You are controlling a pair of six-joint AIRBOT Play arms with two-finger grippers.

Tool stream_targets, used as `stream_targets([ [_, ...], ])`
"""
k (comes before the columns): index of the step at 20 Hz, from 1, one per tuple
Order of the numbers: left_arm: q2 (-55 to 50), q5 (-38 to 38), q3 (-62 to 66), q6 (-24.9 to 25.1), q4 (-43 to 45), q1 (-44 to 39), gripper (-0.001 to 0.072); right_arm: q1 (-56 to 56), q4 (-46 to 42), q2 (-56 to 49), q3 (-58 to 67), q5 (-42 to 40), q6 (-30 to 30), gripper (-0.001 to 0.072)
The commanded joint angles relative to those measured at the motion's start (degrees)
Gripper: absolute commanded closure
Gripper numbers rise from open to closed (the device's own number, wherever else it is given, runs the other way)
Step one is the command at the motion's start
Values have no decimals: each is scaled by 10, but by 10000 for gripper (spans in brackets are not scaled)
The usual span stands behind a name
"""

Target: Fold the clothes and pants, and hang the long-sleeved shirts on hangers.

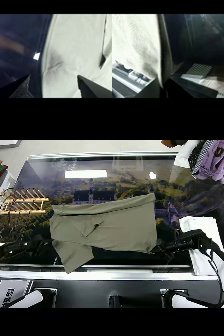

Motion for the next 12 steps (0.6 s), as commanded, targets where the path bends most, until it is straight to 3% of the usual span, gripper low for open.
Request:
stream_targets([
  [1, -22, 35, -1, 0, -13, -37, 47, 0, 1, 1, 1, 5, -2, 679],
  [4, -37, 54, -1, 0, -18, -57, 80, 0, 1, 1, 1, 5, -2, 679],
  [8, -38, 70, -1, 0, -22, -56, 442, 0, 2, 1, 1, 5, -2, 679],
  [10, -37, 63, 2, 1, -24, -56, 685, 0, 11, 1, 1, 0, -2, 680],
  [12, -36, 51, 13, 6, -28, -56, 688, 0, 45, 2, 1, -11, -25, 680],
])
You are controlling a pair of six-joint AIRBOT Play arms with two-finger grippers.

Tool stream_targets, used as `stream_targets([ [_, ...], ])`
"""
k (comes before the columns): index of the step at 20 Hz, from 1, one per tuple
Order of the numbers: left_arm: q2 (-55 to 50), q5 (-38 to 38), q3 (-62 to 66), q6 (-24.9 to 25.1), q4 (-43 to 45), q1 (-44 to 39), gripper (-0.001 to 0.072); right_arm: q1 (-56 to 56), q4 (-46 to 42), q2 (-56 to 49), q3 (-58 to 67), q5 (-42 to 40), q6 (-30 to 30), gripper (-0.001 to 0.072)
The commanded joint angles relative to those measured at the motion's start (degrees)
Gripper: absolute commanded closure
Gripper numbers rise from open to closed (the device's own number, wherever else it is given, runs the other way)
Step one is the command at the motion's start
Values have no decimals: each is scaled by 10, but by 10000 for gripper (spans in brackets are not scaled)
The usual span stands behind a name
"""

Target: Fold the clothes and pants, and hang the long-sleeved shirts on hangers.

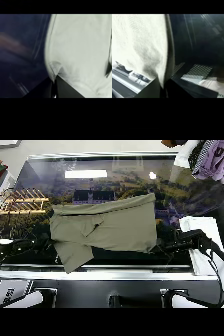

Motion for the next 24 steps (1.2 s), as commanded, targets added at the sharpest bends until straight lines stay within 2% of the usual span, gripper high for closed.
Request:
stream_targets([
  [1, 1, -21, 19, 10, -16, -1, 689, 0, 52, 4, 4, -18, -31, 681],
  [4, 7, -45, 78, 16, -46, -10, 690, 4, 75, 18, 57, -14, -45, 683],
  [7, 16, -49, 180, -8, -45, -52, 691, 48, 63, 30, 186, 8, -30, 684],
  [10, 21, -49, 325, -50, -45, -96, 691, 106, -17, 30, 384, 55, 70, 683],
  [12, 26, -50, 434, -83, -40, -110, 691, 122, -99, 30, 529, 76, 169, 683],
  [15, 51, -50, 593, -121, 3, -113, 691, 121, -186, 30, 738, 51, 290, 682],
  [17, 76, -51, 675, -161, 48, -113, 691, 121, -195, 41, 847, 21, 318, 682],
  [20, 140, -57, 745, -244, 131, -112, 690, 121, -191, 130, 850, 14, 340, 682],
  [24, 248, -107, 752, -342, 245, -112, 690, 121, -201, 248, 838, -8, 336, 682],
])
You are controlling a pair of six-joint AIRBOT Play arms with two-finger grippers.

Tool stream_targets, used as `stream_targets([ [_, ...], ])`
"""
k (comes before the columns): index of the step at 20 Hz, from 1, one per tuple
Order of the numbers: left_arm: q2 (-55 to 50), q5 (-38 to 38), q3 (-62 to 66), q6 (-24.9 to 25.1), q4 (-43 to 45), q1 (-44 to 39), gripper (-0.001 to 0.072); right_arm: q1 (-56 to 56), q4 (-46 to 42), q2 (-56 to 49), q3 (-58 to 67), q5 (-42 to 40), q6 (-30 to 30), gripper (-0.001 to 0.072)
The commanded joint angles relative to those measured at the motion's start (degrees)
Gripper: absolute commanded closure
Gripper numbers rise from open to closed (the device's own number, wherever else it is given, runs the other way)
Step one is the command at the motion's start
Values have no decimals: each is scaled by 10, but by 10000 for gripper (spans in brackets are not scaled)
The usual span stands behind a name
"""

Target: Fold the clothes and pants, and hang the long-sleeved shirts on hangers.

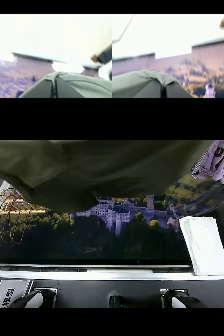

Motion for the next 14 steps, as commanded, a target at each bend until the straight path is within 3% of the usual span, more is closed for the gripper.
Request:
stream_targets([
  [1, 88, -54, 25, -104, 121, 0, 691, 1, -19, 94, 11, -12, 15, 682],
  [8, 127, -133, 21, -143, 179, -1, 692, 1, -59, 118, 10, -44, 55, 682],
  [12, 41, -155, -25, -79, 115, -1, 691, 1, -59, 16, -10, -134, 62, 682],
  [14, -32, -155, -62, -40, 85, -16, 691, 1, -54, -43, -73, -139, 58, 681],
])
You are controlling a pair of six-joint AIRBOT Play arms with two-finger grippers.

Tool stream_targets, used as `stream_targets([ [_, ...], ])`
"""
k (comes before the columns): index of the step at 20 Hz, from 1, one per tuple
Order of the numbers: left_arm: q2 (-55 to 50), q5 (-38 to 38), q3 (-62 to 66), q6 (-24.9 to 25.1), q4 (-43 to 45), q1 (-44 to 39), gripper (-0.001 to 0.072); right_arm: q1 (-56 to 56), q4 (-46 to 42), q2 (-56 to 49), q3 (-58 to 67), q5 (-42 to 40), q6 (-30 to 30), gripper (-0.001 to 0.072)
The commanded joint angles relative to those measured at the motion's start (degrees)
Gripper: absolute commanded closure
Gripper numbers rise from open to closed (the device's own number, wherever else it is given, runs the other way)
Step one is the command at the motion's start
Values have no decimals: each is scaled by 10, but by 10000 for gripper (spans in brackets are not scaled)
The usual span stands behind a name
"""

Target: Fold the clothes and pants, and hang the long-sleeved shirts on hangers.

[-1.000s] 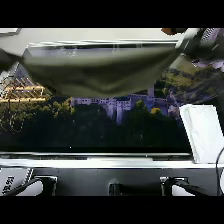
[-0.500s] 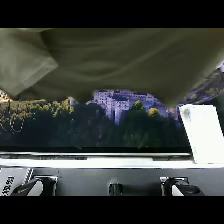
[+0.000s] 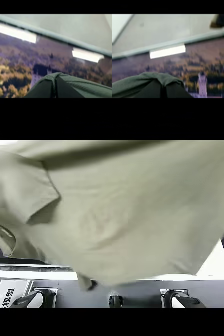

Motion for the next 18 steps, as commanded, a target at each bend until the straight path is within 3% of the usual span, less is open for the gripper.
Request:
stream_targets([
  [1, -118, -5, -56, 73, -41, -27, 691, 0, 3, -103, -84, -34, -5, 681],
  [5, -333, 87, -89, 125, -40, -88, 691, 0, 5, -245, -178, 32, -13, 681],
  [8, -470, 210, -86, 144, -41, -124, 690, 0, 13, -350, -187, 121, -40, 681],
  [12, -532, 369, -86, 169, -42, -145, 689, 0, 13, -433, -186, 248, -41, 682],
  [15, -530, 367, -86, 183, -41, -142, 689, 0, 13, -445, -186, 265, -28, 682],
  [18, -530, 269, -81, 183, -37, -130, 689, 0, 5, -445, -186, 221, -24, 682],
])
